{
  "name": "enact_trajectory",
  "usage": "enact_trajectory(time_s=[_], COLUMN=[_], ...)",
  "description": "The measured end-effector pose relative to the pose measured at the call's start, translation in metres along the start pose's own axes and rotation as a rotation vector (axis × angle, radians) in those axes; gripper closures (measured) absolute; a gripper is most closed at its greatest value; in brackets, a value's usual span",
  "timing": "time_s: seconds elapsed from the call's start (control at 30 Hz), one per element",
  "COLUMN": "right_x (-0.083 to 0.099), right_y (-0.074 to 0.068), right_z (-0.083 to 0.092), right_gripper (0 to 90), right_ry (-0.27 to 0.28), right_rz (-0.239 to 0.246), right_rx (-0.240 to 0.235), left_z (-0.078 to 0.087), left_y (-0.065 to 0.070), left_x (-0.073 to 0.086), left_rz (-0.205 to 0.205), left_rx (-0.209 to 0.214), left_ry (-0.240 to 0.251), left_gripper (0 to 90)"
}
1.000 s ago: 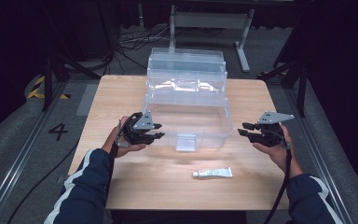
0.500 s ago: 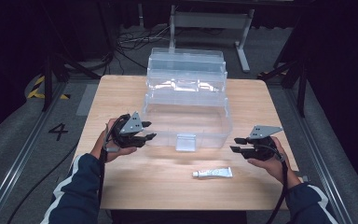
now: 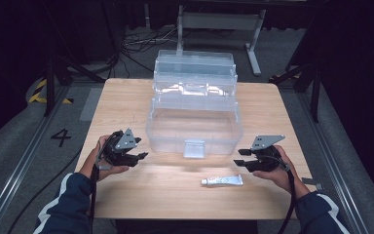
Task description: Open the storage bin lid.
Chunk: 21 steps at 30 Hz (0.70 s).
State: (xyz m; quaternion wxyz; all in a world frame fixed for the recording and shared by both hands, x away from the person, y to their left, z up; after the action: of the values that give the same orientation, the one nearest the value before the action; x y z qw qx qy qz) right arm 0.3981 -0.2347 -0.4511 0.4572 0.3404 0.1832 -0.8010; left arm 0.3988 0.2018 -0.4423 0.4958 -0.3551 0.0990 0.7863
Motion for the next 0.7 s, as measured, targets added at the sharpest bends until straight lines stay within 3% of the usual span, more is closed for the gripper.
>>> enact_trajectory(time_s=[0.17,0.3,0.43,0.5,0.7], right_x=[-0.003,-0.005,-0.004,-0.004,-0.008], right_y=[-0.003,-0.006,-0.009,-0.013,-0.019], right_z=[-0.003,-0.005,-0.007,-0.008,-0.010], right_gripper=[53.4,52.3,51.2,50.7,49.6], right_ry=[-0.003,-0.018,-0.044,-0.054,-0.064], right_rz=[0.005,0.030,0.043,0.058,0.088], right_rx=[-0.008,-0.014,-0.029,-0.042,-0.068], left_z=[-0.003,-0.006,-0.013,-0.016,-0.019], left_y=[-0.003,-0.007,-0.004,-0.002,0.005], left_x=[0.017,0.024,0.032,0.035,0.043], left_rz=[0.063,0.114,0.088,0.090,0.105], left_rx=[0.020,0.061,0.042,0.057,0.083], left_ry=[-0.007,-0.024,-0.048,-0.072,-0.068], left_gripper=[37.1,29.1,26.9,25.0,22.8])
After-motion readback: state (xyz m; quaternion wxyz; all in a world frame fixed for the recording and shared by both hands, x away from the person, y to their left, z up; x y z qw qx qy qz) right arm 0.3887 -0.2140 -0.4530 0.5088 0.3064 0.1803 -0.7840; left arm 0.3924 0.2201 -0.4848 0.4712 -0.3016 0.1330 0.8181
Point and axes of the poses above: each handheld gripper's, and its own axes: z roughly backward along the jaws, x roughly out of its underside, y roughly to its right, the point moved 3 cm from there along -z, roughly forward along the jaws, and after that the axes turned 1 degree about -z, right-handed, at the moved point
